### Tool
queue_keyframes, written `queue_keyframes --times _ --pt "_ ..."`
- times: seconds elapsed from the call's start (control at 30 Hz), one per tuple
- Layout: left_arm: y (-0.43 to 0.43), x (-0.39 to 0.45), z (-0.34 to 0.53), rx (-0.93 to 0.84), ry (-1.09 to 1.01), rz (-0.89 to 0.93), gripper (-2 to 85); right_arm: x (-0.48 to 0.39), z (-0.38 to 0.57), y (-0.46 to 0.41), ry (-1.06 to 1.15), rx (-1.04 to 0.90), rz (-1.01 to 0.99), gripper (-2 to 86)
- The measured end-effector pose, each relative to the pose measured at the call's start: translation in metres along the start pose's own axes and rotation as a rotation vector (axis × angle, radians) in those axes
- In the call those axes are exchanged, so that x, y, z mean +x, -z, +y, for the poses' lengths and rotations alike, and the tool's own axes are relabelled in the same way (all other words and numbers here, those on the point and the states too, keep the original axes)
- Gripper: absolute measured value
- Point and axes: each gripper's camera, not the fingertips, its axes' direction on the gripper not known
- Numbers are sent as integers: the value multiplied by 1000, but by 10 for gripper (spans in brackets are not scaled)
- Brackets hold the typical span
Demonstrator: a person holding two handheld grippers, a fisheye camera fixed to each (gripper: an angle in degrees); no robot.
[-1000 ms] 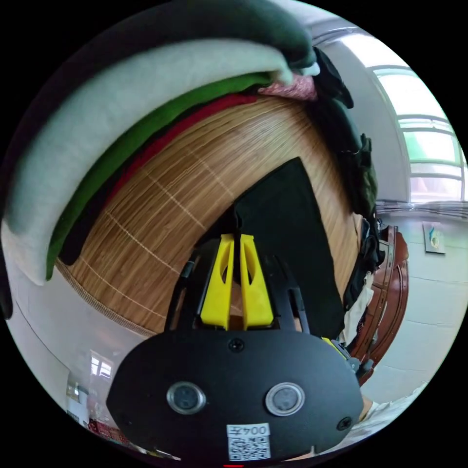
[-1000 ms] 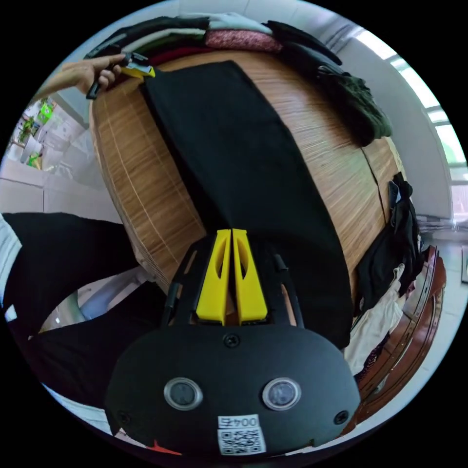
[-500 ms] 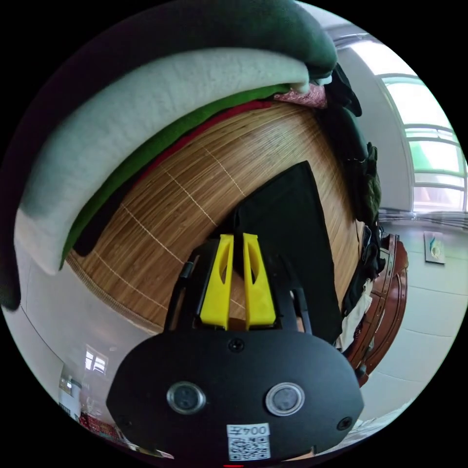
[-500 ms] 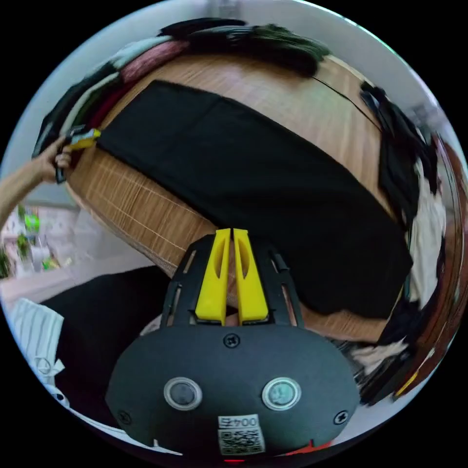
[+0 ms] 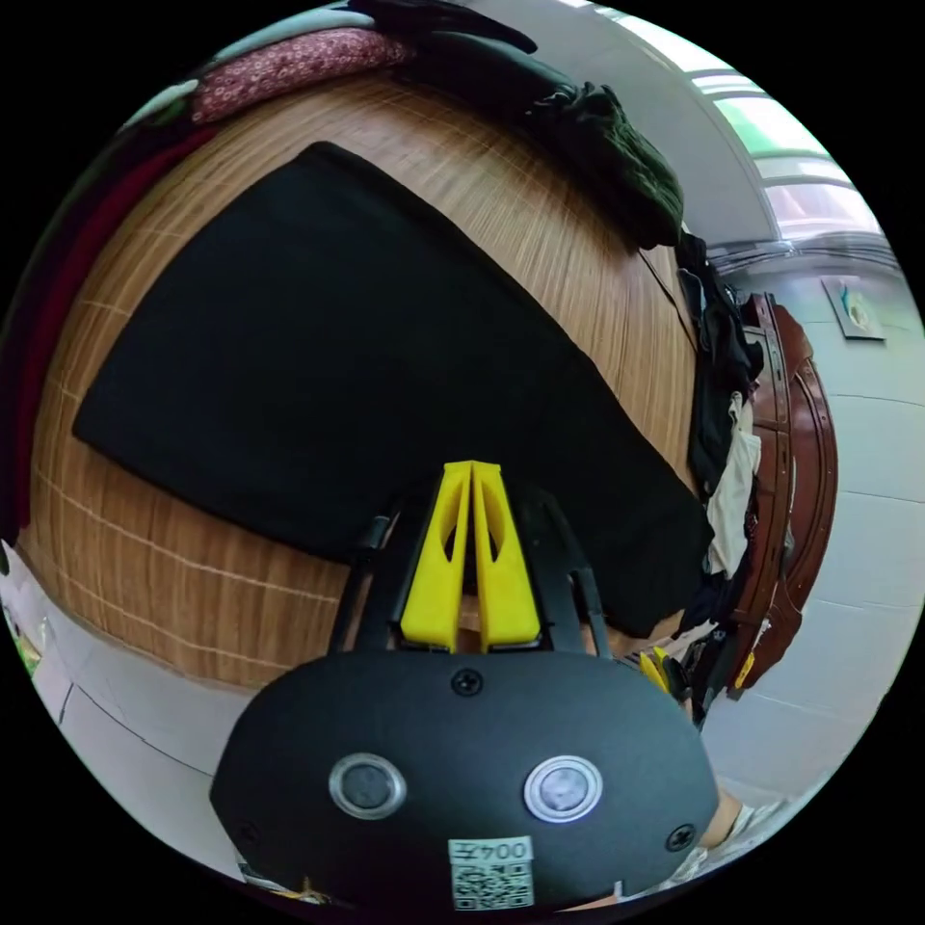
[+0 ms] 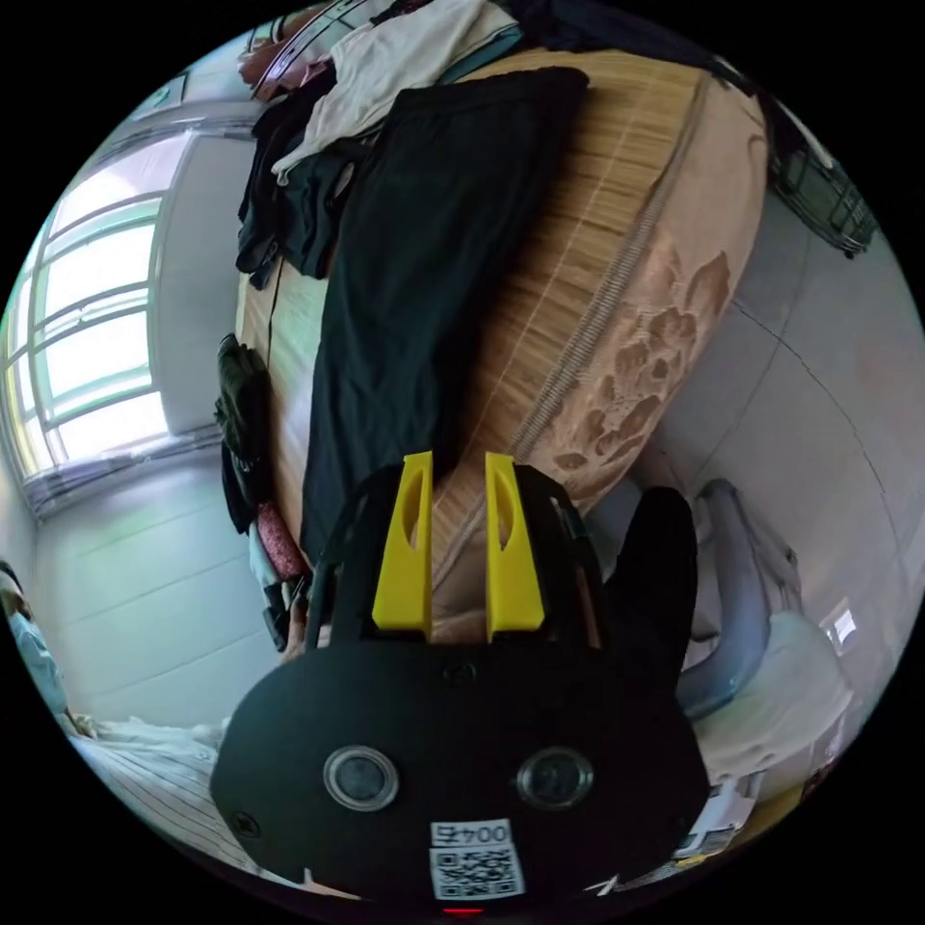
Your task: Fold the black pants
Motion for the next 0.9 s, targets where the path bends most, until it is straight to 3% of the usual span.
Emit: queue_keyframes --times 0.2,0.3,0.47,0.53,0.63,0.73,0.9 --pt "-53 -3 -34 -31 53 8 7 5 -24 1 35 -68 -80 107" --pt "-65 -20 -47 -43 92 53 7 3 -36 4 36 -86 -108 63" --pt "-86 -16 -76 -73 9 -56 8 -36 -42 49 202 -48 148 38" --pt "-94 -21 -81 -64 14 -59 7 -17 -41 47 142 -89 188 44" --pt "-106 -41 -90 -50 66 -18 7 8 -47 59 44 -125 87 51" --pt "-117 -55 -101 -59 85 -9 6 -3 -49 100 95 -17 209 48" --pt "-128 -40 -123 -60 5 -48 3 -61 -60 125 461 114 655 24"
